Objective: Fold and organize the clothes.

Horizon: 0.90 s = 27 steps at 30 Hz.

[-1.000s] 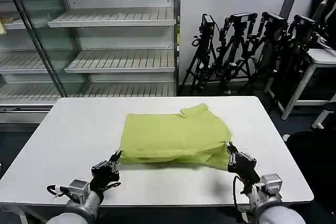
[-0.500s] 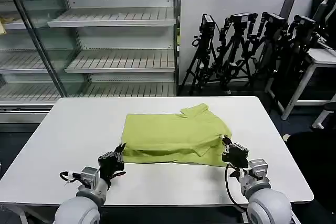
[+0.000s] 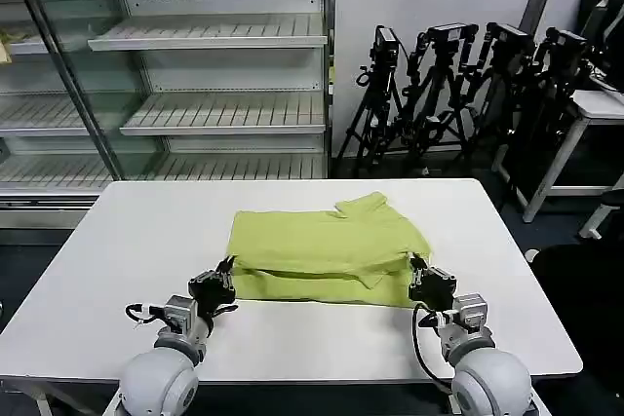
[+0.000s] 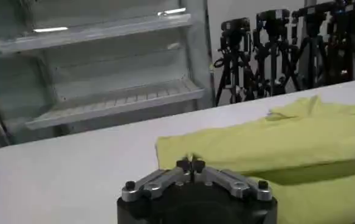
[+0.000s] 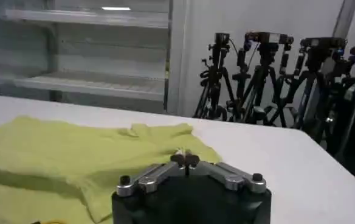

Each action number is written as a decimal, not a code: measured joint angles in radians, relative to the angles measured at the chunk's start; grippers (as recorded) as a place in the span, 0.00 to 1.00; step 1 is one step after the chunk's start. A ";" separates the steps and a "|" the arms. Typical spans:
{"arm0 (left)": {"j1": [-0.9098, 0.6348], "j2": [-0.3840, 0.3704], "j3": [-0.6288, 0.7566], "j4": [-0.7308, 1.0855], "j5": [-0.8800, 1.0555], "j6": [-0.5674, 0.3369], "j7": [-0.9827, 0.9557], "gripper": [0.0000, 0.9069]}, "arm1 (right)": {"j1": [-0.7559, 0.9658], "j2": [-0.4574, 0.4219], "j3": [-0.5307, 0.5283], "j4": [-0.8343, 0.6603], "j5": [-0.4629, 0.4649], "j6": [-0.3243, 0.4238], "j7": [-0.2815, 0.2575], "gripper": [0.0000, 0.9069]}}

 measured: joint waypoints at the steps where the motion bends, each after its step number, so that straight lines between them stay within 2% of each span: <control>1: -0.003 -0.002 0.002 0.006 0.001 0.000 0.000 0.71 | 0.001 0.003 -0.003 -0.001 -0.004 -0.004 -0.001 1.00; 2: -0.005 -0.003 0.004 0.011 0.003 0.000 0.000 1.00 | 0.001 0.006 -0.004 -0.002 -0.007 -0.005 -0.002 1.00; 13: 0.005 -0.027 0.000 0.017 0.002 0.004 -0.005 1.00 | -0.020 0.011 0.010 0.014 -0.025 0.009 -0.013 1.00; 27: 0.097 -0.024 -0.059 -0.033 -0.037 0.002 -0.015 1.00 | -0.114 0.009 0.108 0.032 -0.027 0.025 0.005 1.00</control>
